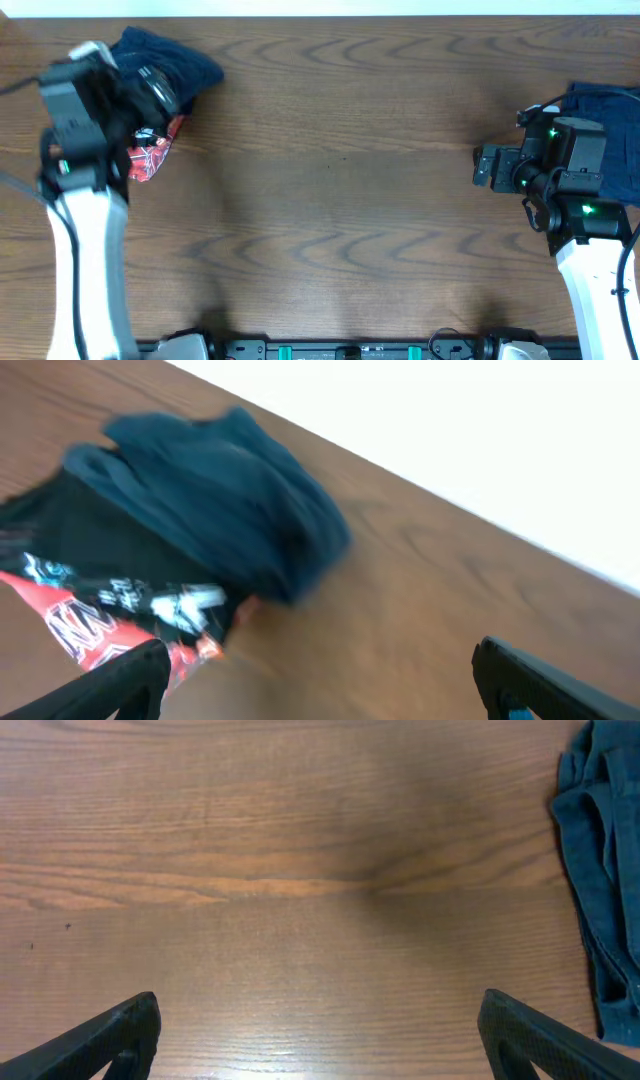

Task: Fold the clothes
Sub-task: 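Reach the left gripper to the pile and grasp the blue shorts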

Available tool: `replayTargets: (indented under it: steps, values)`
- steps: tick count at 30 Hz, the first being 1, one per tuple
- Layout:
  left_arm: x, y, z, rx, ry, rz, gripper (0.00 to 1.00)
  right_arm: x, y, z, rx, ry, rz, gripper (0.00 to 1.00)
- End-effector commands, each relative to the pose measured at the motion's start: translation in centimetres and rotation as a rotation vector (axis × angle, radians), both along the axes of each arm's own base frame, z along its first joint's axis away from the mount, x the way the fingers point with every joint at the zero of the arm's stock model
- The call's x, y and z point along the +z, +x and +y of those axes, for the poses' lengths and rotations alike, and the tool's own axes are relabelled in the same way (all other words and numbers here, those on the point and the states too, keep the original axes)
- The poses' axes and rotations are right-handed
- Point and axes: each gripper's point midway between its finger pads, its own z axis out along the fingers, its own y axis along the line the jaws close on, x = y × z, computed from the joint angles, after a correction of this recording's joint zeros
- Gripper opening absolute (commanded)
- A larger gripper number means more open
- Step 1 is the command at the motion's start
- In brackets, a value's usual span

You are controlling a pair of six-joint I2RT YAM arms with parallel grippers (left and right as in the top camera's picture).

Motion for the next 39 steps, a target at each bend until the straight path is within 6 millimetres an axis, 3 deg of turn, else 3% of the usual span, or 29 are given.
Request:
replayTargets:
  steps: [1,4,10,16,21,23,25,28,30,35,38,39]
  values:
    - [-0.9,4.1,2.3,0.053,-0.047,-0.009,0.98,0.8,0.3,0.4,0.021,-0.004,-0.020,0.99]
    - [-2.5,8.0,3.0,0.036,-0.056,-0.038,0.98,0.8,0.3,0.4,0.021,-0.004,-0.020,0.99]
    - [-7.2,12.3,3.1,0.081,-0.226,-0.068,0.98,0.6,0.0,0.4,0.021,-0.003,-0.006,0.99]
    - [-11.6,14.2,3.6,0.158,-0.342,-0.050,0.98,0.4,-0.1,0.4,0.027,-0.009,0.002,0.99]
    - [-13.4,14.7,3.8,0.161,-0.344,-0.036,1.00,0.4,-0.1,0.4,0.035,-0.016,0.001,0.99]
    - [-13.6,15.0,3.9,0.159,-0.342,-0.047,0.87,0.5,-0.1,0.4,0.035,-0.016,0.000,0.99]
    - [-13.2,15.4,4.0,0.154,-0.337,-0.074,0.67,0.5,-0.1,0.4,0.035,-0.016,0.000,0.99]
    - [-11.9,16.1,4.2,0.143,-0.326,-0.133,0.24,0.5,-0.1,0.4,0.034,-0.016,0.000,0.99]
    - [-11.0,16.6,4.2,0.142,-0.332,-0.173,0.07,0.5,-0.1,0.4,0.034,-0.016,-0.001,0.99]
    - [-5.8,17.3,1.9,-0.003,-0.393,-0.309,0.06,0.4,-0.1,0.3,0.030,-0.021,0.002,0.99]
    - [-1.5,16.4,-1.3,-0.147,-0.422,-0.366,0.06,0.4,-0.1,0.3,0.029,-0.021,0.001,0.99]
    - [0.2,15.8,-3.1,-0.227,-0.443,-0.380,0.06,0.4,-0.1,0.3,0.030,-0.021,0.001,0.99]
